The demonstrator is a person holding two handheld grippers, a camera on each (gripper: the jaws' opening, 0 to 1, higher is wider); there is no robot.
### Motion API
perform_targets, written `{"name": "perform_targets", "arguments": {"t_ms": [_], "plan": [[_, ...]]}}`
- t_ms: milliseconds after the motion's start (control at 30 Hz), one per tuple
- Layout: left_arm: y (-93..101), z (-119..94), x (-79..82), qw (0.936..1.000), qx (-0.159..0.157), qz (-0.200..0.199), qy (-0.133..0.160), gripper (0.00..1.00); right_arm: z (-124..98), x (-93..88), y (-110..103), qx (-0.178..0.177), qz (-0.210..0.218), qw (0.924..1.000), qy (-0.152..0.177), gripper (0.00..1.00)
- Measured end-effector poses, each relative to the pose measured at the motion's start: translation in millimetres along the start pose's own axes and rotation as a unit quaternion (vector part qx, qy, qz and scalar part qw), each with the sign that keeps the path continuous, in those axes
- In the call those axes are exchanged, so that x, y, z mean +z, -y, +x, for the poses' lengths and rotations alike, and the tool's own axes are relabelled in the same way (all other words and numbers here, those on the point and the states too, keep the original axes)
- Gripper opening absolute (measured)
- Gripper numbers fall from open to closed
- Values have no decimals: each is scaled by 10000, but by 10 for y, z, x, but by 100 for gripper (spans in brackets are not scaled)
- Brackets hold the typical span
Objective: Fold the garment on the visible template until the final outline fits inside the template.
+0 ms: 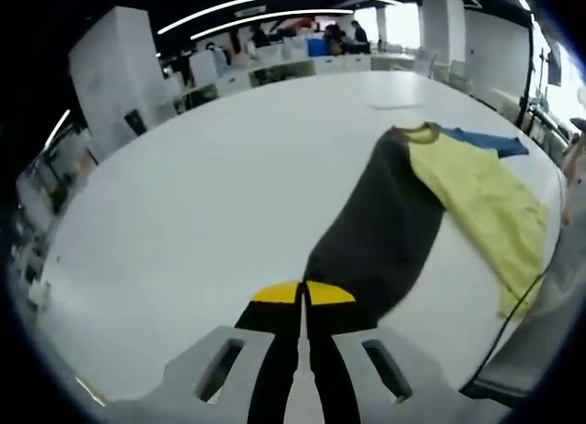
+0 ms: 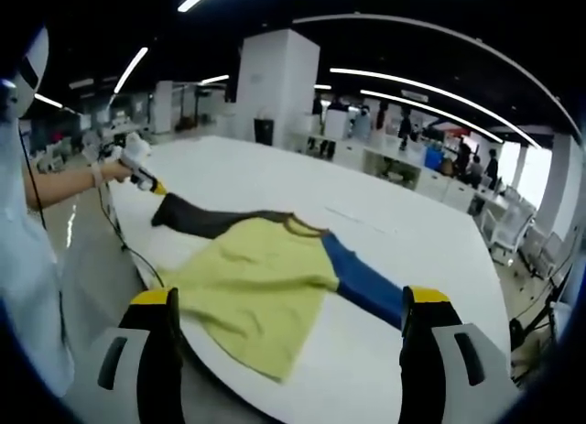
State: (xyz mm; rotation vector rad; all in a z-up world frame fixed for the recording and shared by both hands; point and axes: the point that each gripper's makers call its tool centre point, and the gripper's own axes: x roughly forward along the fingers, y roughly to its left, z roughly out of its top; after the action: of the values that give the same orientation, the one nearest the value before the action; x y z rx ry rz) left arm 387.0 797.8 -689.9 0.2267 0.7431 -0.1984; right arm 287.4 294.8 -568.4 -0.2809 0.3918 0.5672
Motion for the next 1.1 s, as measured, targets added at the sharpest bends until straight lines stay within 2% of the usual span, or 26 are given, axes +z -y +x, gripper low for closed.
{"name": "perform_targets", "arguments": {"t_ms": [800,1100], "plan": [[-365,73,16,9997,140,-7,-204,0,-53,16,31,-204,68,9998,-7,100],[-438,83,0,9995,171,-81,-265,0,-61,41,36,-238,56,9997,-12,100]]}}
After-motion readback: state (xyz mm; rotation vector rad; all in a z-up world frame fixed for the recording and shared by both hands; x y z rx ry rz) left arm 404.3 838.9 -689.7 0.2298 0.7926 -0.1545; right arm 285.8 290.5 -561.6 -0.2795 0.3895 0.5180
